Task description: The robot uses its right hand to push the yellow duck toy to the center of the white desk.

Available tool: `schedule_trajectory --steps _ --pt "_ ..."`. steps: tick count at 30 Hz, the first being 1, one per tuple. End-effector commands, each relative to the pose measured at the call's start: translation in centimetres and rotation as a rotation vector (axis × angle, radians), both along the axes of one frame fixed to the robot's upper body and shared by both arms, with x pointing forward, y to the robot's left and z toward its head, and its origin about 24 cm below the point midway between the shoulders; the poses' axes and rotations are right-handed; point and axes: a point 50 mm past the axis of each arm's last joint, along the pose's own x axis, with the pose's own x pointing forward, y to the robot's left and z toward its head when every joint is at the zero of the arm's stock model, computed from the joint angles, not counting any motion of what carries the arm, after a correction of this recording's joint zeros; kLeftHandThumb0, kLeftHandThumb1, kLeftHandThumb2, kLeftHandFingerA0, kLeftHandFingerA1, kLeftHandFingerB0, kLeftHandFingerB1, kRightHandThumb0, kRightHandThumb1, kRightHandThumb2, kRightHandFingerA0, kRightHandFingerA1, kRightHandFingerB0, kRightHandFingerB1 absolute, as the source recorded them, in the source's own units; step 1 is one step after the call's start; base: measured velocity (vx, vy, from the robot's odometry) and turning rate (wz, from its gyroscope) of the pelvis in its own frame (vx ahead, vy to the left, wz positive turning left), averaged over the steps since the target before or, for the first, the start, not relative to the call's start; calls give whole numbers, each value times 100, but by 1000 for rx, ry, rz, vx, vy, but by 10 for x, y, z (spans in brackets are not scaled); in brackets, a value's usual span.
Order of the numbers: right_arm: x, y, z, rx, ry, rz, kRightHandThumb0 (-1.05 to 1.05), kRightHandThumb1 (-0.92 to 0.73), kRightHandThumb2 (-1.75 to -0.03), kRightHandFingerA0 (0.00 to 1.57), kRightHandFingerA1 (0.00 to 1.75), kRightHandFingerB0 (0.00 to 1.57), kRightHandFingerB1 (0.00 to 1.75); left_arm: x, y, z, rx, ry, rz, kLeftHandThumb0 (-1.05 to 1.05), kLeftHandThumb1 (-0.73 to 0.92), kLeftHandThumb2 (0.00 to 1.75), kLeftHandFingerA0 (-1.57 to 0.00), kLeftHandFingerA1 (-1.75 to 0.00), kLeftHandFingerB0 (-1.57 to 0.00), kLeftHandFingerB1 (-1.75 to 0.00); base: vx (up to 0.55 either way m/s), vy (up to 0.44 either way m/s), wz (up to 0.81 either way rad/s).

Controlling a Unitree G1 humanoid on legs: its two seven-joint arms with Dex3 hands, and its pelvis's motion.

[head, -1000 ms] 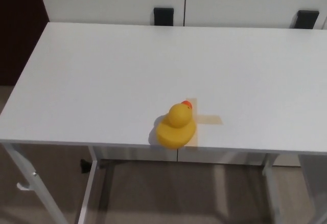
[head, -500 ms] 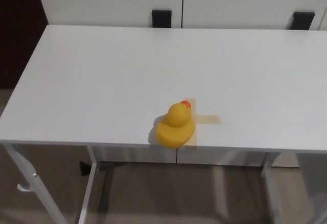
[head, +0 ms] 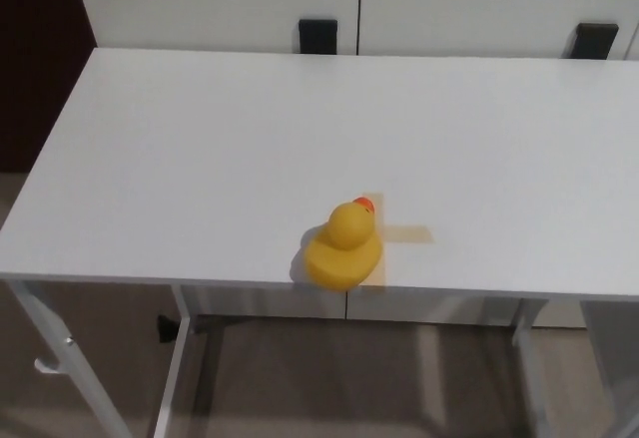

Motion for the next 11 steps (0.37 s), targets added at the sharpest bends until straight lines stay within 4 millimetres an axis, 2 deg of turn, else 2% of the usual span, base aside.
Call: schedule_trajectory --steps 1,4,5,7,8,11 --pt "5 1 0 4 -12 14 -6 -28 -121 111 59 84 59 -2 5 3 -12 -27 23 22 -50 155 -144 -90 -152 -83 0 0 0" --pt "6 0 0 4 -10 21 -6 -28 -121 111 59 84 59 -2 5 3 -14 -27 26 22 -50 155 -144 -90 -152 -83 0 0 0" --pt "5 0 0 7 -10 19 -2 -27 -124 110 59 83 58 -3 6 3 -5 -22 20 14 -47 146 -140 -92 -152 -88 0 0 0" --pt "5 0 0 8 -10 18 -2 -27 -124 110 59 83 58 -4 6 3 1 -19 14 14 -47 146 -140 -92 -152 -88 0 0 0" --pt "6 0 0 9 -13 23 -2 -27 -123 110 58 84 58 -3 6 3 8 -16 4 17 -53 156 -138 -89 -152 -83 0 0 0" --pt "7 1 0 9 -17 30 -2 -27 -123 110 58 84 58 -2 7 4 13 -15 -6 17 -53 156 -138 -89 -152 -83 0 0 0"
